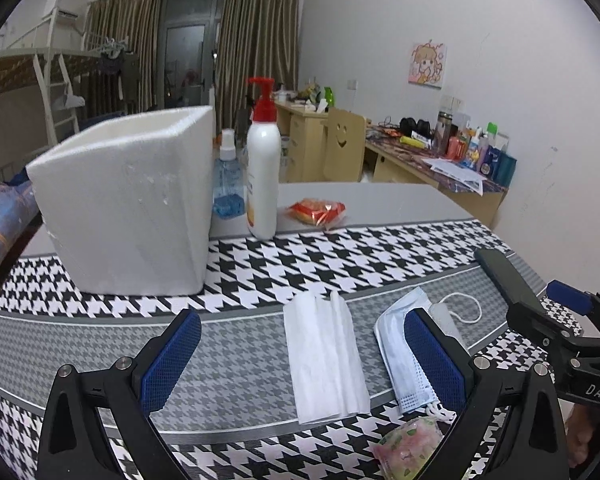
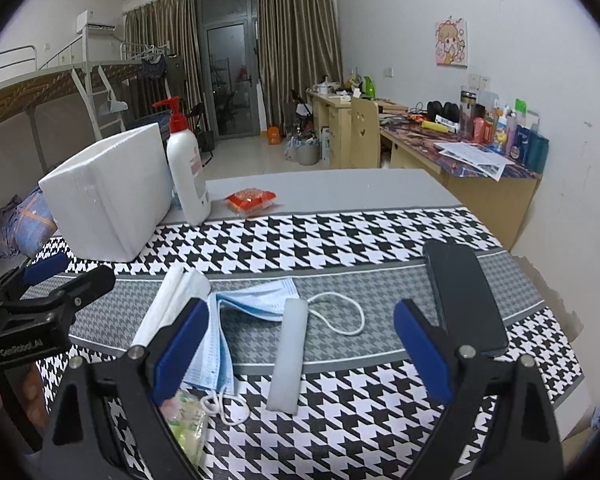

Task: Organize soft objects
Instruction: 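Lower the left tool over the white tissue pack while the right tool reaches the white foam stick, then close the left tool on the tissue pack while the right tool grasps the foam stick, then lift the tissue pack with the left tool while the right tool lifts the foam stick, then carry the tissue pack and foam stick over the open white foam box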

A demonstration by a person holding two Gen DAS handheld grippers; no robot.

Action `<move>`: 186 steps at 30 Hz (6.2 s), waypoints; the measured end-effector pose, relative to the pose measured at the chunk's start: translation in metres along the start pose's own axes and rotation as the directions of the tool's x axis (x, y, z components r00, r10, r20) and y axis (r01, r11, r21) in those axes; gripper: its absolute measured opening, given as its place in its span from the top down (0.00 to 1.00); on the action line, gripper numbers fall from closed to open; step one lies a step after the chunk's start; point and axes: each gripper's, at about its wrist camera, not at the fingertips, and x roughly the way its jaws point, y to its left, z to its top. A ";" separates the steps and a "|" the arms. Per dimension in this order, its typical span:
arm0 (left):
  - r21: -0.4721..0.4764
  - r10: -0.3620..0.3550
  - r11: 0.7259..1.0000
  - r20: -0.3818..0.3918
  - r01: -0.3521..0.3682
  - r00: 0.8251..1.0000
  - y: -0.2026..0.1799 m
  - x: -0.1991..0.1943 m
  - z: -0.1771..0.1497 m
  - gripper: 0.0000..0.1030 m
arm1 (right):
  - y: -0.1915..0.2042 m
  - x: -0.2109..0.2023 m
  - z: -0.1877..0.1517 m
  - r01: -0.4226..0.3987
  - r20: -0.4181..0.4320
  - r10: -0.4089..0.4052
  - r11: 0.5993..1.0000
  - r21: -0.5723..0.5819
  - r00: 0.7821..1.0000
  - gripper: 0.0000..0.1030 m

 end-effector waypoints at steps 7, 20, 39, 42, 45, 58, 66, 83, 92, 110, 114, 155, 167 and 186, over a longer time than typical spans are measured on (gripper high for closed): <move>0.000 0.000 1.000 -0.033 0.000 0.999 -0.005 0.014 -0.005 0.01 | -0.009 0.011 -0.006 0.007 -0.043 -0.006 1.000 0.029 0.999 0.07; -0.020 -0.006 1.000 -0.144 0.003 0.990 -0.004 0.043 -0.014 0.01 | -0.023 0.028 -0.012 0.009 -0.089 -0.004 0.999 0.054 0.996 0.07; 0.046 0.067 0.997 -0.265 -0.057 0.962 -0.017 0.080 -0.026 0.35 | -0.025 0.051 -0.023 0.052 -0.170 -0.045 0.998 0.037 0.984 0.07; 0.051 0.086 0.996 -0.257 -0.076 0.962 -0.017 0.080 -0.025 0.47 | -0.019 0.054 -0.023 0.045 -0.174 -0.042 0.999 0.012 0.984 0.07; 0.054 0.095 0.995 -0.251 -0.084 0.963 -0.015 0.079 -0.024 0.63 | -0.012 0.057 -0.023 0.036 -0.185 -0.038 0.999 -0.017 0.982 0.08; 0.006 0.018 1.000 -0.245 -0.018 0.969 -0.008 0.074 -0.024 0.88 | 0.004 0.068 -0.032 -0.018 -0.271 0.001 0.998 -0.061 0.963 0.46; 0.003 -0.004 1.000 -0.215 0.005 0.977 -0.009 0.064 -0.024 0.88 | 0.011 0.064 -0.032 -0.050 -0.288 0.030 0.997 -0.063 0.957 0.77; 0.028 -0.029 0.999 -0.135 0.033 0.990 -0.015 0.035 -0.015 0.88 | 0.006 0.029 -0.019 -0.070 -0.190 0.065 0.997 -0.020 0.980 0.84; 0.043 -0.030 0.998 -0.091 0.034 0.995 -0.021 0.018 -0.009 0.88 | -0.002 0.006 -0.009 -0.066 -0.113 0.066 0.998 -0.001 0.991 0.84; 0.071 -0.033 0.997 -0.003 0.033 0.999 -0.014 -0.024 0.003 0.88 | 0.009 -0.021 0.003 -0.123 -0.002 0.123 0.992 -0.007 0.992 0.84; 0.079 -0.036 0.996 0.016 0.034 0.999 -0.013 -0.031 0.006 0.88 | 0.015 -0.025 0.005 -0.131 0.015 0.131 0.991 -0.012 0.991 0.84; 0.103 -0.047 0.994 0.164 0.031 0.985 0.045 -0.085 0.048 0.88 | 0.098 -0.043 0.051 -0.156 0.166 0.169 0.984 -0.087 0.971 0.84; 0.057 -0.011 0.998 0.199 0.000 0.980 0.078 -0.089 0.061 0.88 | 0.120 -0.040 0.066 -0.175 0.169 0.195 0.977 -0.123 0.966 0.84; 0.039 0.066 0.996 0.256 -0.078 0.965 0.109 -0.093 0.082 0.88 | 0.164 -0.032 0.094 -0.161 0.183 0.195 0.969 -0.185 0.964 0.84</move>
